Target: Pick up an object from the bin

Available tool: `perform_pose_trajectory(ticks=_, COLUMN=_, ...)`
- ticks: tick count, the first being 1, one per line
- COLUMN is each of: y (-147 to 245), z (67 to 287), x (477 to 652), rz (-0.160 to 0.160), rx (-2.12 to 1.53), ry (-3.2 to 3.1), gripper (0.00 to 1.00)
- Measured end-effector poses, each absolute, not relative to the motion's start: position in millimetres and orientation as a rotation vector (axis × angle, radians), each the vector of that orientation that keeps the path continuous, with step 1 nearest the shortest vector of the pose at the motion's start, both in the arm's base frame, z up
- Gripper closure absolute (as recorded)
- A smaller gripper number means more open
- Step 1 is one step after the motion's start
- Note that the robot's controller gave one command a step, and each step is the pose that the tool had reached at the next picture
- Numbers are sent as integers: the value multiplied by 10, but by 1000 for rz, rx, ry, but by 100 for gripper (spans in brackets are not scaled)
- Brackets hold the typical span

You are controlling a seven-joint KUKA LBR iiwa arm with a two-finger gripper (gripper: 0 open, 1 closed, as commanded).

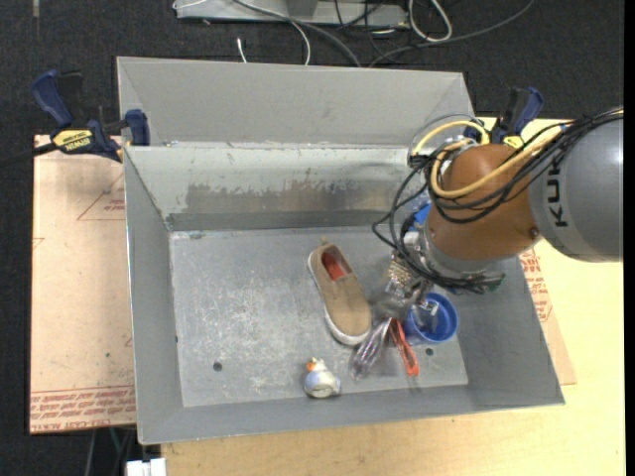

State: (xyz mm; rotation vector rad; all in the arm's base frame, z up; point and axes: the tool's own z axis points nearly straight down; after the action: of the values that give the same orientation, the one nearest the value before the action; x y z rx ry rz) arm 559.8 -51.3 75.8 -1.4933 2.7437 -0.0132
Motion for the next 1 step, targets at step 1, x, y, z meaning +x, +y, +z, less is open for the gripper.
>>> perform_pose_trajectory(ticks=1, y=-512, z=758, x=5598, rz=-13, rx=-1494, ry=2744, gripper=100)
